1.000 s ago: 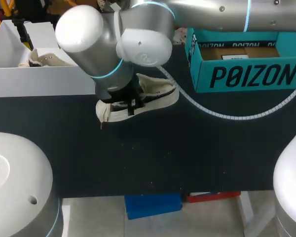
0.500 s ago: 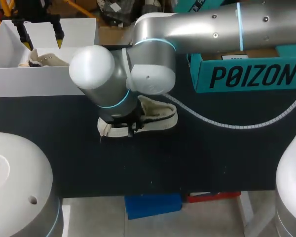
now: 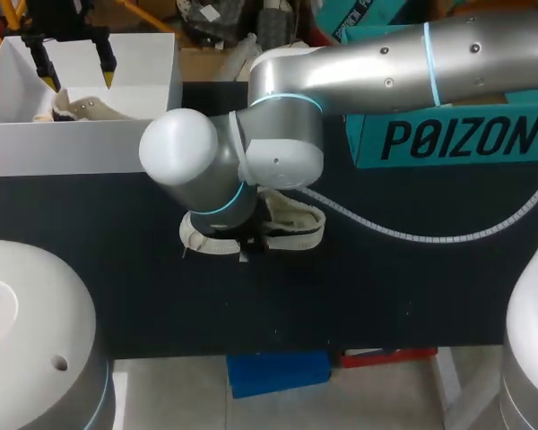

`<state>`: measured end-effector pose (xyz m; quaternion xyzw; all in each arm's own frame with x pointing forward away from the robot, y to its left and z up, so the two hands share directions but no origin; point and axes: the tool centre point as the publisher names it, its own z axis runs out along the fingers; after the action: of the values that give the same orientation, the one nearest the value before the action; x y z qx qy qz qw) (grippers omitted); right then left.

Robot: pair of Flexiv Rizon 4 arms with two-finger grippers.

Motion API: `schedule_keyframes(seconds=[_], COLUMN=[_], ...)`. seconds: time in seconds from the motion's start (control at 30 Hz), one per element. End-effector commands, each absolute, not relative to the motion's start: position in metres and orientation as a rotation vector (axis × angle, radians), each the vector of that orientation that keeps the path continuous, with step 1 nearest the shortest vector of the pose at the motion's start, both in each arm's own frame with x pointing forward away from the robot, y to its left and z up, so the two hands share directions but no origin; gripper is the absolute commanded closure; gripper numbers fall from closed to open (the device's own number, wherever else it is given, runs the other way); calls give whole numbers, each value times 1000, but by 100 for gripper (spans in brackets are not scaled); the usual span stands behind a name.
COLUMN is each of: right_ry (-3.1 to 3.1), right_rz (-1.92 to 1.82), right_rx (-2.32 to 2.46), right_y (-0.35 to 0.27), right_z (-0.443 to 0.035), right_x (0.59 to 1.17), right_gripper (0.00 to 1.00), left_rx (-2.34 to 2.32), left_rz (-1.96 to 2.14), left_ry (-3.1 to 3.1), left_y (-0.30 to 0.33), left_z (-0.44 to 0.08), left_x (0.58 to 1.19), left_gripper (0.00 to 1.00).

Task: Take the shoe out of the shoebox, open the shoe tongue, remove and reinsert the insole, then place the shoe into the shoebox

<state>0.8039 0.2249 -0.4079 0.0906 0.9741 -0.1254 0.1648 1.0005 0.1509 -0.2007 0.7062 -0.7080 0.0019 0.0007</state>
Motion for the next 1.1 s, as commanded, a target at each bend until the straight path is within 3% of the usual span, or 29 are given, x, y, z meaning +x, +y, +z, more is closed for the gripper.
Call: schedule_keyframes(seconds=[0.03,0.57,0.87,1.1], right_ry=[2782,2717,2731,2731], right_rz=[-360,-92,375,375], right_rx=[268,-106,-357,-357], right_y=[217,171,126,126], right_z=[-384,-262,-257,-257], right_x=[804,841,852,852], right_gripper=[0,0,0,0], left_rx=[2219,2219,2219,2219], left_rz=[2,2,2,2], left_ry=[-2222,-2222,-2222,-2222], left_y=[150,150,150,150], left_z=[-200,-200,-200,-200], left_x=[1000,1000,1000,1000], left_gripper=[0,0,0,0])
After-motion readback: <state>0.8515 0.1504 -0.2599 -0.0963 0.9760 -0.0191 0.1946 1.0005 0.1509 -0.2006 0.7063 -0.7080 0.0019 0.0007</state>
